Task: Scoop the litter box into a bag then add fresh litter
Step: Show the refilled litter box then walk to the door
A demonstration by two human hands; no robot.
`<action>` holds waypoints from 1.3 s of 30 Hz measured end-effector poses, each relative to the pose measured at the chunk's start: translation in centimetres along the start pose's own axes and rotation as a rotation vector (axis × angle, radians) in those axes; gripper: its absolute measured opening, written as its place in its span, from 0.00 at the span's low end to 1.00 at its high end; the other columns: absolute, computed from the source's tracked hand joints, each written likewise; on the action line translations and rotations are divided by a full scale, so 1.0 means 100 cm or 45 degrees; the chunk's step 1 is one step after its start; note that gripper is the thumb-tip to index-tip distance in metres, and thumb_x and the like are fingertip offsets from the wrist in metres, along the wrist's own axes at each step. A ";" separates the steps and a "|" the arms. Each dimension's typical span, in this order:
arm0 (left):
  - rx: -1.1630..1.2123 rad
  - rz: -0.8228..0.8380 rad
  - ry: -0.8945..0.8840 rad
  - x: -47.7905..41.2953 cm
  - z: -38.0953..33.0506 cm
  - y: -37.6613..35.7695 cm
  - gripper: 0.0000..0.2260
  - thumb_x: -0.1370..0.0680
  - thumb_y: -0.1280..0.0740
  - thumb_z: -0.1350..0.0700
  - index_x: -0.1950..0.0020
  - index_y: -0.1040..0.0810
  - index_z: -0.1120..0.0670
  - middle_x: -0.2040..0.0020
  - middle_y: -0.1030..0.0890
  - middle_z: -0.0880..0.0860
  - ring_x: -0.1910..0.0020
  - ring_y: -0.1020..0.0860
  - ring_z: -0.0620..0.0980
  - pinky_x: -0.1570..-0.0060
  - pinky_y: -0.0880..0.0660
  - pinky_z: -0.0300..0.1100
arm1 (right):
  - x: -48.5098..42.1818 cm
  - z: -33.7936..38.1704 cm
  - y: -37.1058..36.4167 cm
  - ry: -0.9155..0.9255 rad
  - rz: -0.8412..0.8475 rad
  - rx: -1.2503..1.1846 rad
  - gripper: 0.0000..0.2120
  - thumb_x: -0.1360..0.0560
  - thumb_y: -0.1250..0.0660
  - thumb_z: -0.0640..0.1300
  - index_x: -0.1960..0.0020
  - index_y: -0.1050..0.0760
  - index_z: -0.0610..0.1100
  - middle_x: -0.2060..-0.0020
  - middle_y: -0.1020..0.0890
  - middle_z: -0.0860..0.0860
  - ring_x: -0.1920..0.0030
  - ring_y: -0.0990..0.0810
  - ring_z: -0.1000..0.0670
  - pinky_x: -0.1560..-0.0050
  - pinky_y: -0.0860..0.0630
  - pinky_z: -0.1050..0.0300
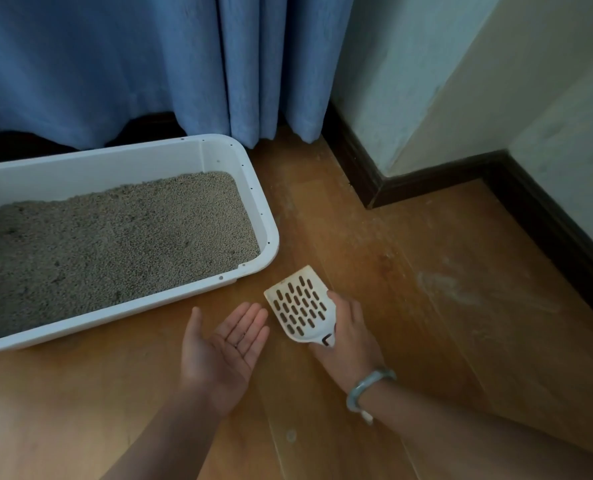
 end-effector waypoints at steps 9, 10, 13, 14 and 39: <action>0.002 -0.017 -0.029 0.003 -0.008 0.011 0.31 0.22 0.47 0.36 0.41 0.24 0.62 0.47 0.17 0.59 0.49 0.17 0.54 0.43 0.25 0.48 | -0.062 -0.008 0.037 -0.105 -0.220 -0.192 0.33 0.30 0.28 0.39 0.30 0.40 0.47 0.36 0.34 0.48 0.50 0.27 0.53 0.63 0.33 0.73; 0.003 -0.024 -0.032 0.003 -0.008 0.013 0.31 0.22 0.47 0.36 0.41 0.24 0.63 0.47 0.17 0.60 0.50 0.17 0.54 0.42 0.26 0.48 | -0.067 -0.008 0.036 -0.110 -0.213 -0.166 0.33 0.29 0.29 0.39 0.29 0.40 0.46 0.35 0.34 0.48 0.50 0.29 0.54 0.66 0.35 0.73; 0.017 -0.041 -0.043 0.003 -0.008 0.019 0.31 0.22 0.47 0.36 0.41 0.24 0.63 0.47 0.17 0.60 0.50 0.17 0.54 0.42 0.26 0.48 | -0.077 -0.004 0.031 -0.107 -0.213 -0.104 0.33 0.28 0.30 0.38 0.28 0.42 0.46 0.34 0.35 0.46 0.47 0.26 0.50 0.60 0.33 0.69; 0.020 -0.045 -0.044 0.003 -0.008 0.021 0.31 0.22 0.47 0.36 0.41 0.24 0.63 0.47 0.17 0.60 0.50 0.17 0.54 0.43 0.24 0.48 | -0.078 -0.004 0.029 -0.107 -0.215 -0.091 0.32 0.28 0.30 0.38 0.28 0.42 0.46 0.34 0.36 0.46 0.45 0.26 0.49 0.58 0.32 0.66; -0.030 -0.112 -0.046 0.018 -0.029 0.055 0.31 0.22 0.48 0.36 0.43 0.23 0.62 0.48 0.16 0.60 0.47 0.19 0.54 0.46 0.26 0.47 | -0.050 0.031 -0.012 0.144 -0.060 0.339 0.19 0.20 0.44 0.50 0.31 0.33 0.48 0.40 0.23 0.48 0.45 0.23 0.47 0.49 0.24 0.52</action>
Point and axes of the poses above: each hand's wrist, its own x-axis away from the middle knuckle, its own y-axis out of the back of the hand, z = x × y, the point moved 2 cm from there along -x, towards the middle knuckle
